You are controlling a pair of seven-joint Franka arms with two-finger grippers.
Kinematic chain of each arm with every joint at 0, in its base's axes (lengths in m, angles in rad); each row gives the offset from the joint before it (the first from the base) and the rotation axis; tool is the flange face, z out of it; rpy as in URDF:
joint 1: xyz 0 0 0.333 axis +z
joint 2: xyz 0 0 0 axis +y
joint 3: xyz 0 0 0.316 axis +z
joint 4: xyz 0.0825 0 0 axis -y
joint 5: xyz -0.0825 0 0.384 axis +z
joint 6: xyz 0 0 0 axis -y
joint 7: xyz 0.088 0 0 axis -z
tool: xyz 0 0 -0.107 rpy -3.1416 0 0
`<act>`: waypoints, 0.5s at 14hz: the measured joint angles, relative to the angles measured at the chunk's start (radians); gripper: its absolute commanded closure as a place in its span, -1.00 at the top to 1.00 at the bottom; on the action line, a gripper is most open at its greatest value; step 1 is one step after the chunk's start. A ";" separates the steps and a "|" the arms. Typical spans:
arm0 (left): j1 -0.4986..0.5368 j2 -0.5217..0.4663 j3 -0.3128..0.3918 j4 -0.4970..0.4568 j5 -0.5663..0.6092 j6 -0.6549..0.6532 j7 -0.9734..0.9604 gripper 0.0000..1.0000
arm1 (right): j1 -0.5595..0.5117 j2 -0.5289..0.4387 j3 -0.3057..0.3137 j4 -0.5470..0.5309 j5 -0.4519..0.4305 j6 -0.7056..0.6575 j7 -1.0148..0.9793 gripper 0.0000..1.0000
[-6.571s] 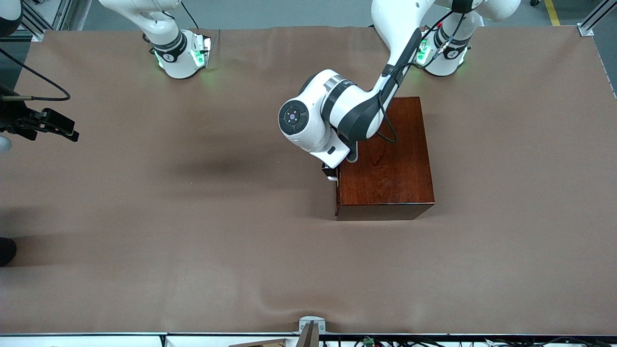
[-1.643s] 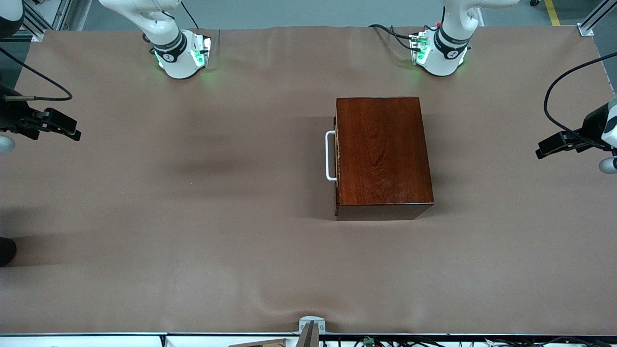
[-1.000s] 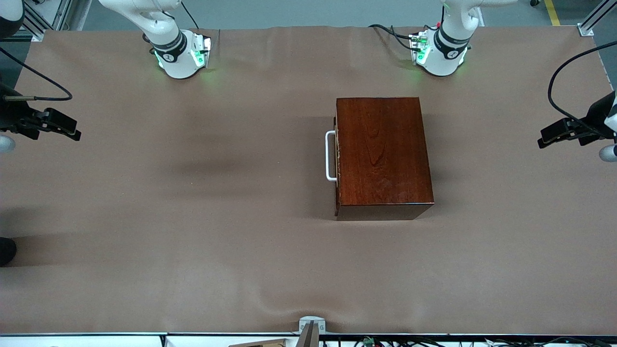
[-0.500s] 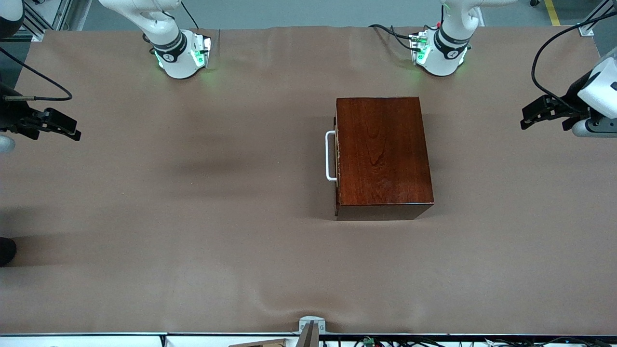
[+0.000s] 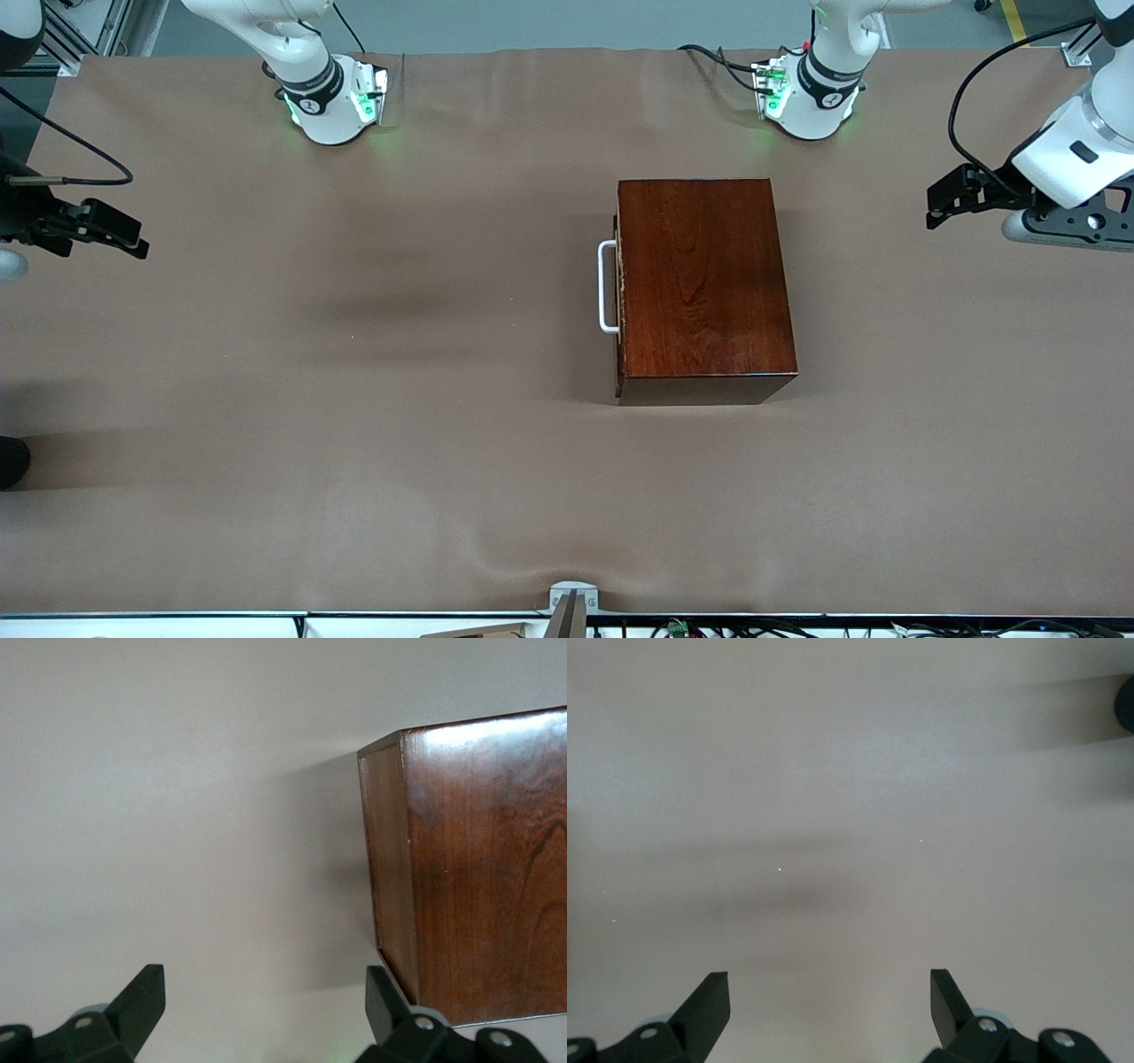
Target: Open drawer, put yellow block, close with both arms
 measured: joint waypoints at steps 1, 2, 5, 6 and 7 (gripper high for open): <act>0.001 0.000 0.001 0.013 0.000 -0.023 0.000 1.00 | 0.000 0.000 0.000 0.000 0.000 0.000 0.000 1.00; 0.003 0.000 0.002 0.033 0.000 -0.055 0.000 1.00 | 0.000 0.000 0.000 0.000 0.000 0.000 0.000 1.00; 0.010 -0.001 0.020 0.084 0.002 -0.125 0.001 1.00 | 0.000 0.000 0.000 0.000 0.000 0.000 0.000 1.00; 0.017 -0.001 0.027 0.088 0.003 -0.130 0.008 1.00 | 0.000 0.000 0.000 0.000 0.000 0.000 0.000 1.00; 0.029 0.000 0.032 0.088 0.003 -0.133 0.030 1.00 | 0.000 0.000 0.000 0.000 0.000 0.000 0.000 1.00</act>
